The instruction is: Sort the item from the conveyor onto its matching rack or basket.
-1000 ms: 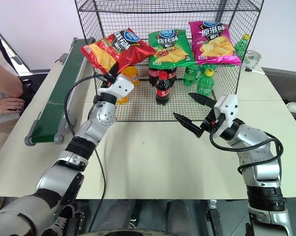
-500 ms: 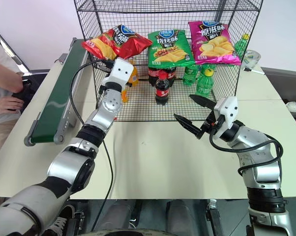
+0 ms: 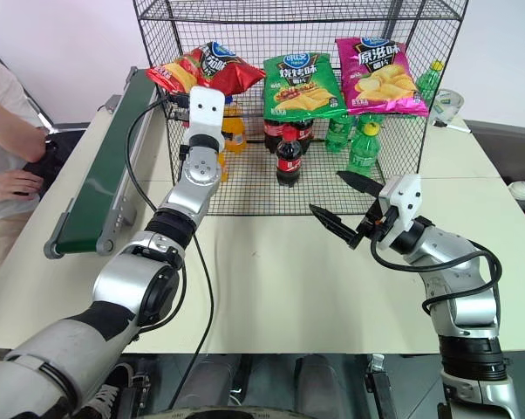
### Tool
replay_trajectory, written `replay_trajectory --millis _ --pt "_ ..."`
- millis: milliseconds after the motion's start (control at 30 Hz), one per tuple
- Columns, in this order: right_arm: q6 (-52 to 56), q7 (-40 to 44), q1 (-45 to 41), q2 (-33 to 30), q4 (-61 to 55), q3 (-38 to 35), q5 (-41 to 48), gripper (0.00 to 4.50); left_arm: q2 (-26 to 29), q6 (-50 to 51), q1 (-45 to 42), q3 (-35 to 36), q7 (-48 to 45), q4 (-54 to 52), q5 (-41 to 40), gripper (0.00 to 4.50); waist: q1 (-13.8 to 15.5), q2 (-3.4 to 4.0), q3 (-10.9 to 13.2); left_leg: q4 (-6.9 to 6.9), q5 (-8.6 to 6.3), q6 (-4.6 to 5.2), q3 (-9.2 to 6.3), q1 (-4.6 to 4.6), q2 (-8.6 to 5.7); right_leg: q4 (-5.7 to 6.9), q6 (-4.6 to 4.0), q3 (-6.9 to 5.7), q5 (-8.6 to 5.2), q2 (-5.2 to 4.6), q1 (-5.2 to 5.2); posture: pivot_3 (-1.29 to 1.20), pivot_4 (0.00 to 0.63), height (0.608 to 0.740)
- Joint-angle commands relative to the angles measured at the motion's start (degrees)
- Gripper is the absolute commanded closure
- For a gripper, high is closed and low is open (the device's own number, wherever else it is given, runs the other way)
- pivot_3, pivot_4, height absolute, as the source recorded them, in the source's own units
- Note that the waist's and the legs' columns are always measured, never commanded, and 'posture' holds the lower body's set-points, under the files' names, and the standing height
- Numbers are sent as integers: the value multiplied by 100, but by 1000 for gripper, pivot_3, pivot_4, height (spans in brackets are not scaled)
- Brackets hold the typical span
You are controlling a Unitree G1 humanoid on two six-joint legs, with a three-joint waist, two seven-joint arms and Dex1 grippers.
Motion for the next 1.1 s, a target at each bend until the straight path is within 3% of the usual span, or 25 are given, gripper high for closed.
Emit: replay_trajectory --millis 33,167,567,833,933,1100 --pt "-95 -12 -53 -21 -254 -69 37 0 -11 -154 71 -65 -518 -292 -161 978 -1 0 0 0 0 0 0 0 0 0 0 0 0 0 0 0 150 740" --pt "-103 -3 -55 -5 -231 -48 39 0 -12 -293 385 -168 -1346 -928 -387 978 -15 0 0 -1 0 0 0 0 0 0 1 0 0 0 -1 0 150 740" --pt "-150 12 -146 77 -96 45 21 0 1336 -905 993 -1243 -1351 -2524 1504 978 -27 1 -1 -5 0 0 0 -1 2 -1 0 4 0 1 -5 0 150 740" --pt "-184 20 -138 83 -60 47 26 0 1667 -784 1879 -1009 -2340 -3567 734 978 -9 5 -3 -2 0 0 -2 0 0 -2 0 11 1 -1 -2 0 150 740" --pt "-108 44 -135 81 -101 47 110 0 1969 -748 2090 -893 -2293 -4025 1018 978 -17 5 -3 -3 0 0 -3 0 1 0 -1 12 1 -1 -5 0 150 740" --pt "303 221 -40 -86 -438 -30 543 0 2938 -803 2357 -835 -1995 -4786 2176 978 -53 8 -5 -9 0 0 -4 -1 5 -1 -1 14 0 -1 -8 0 150 740"
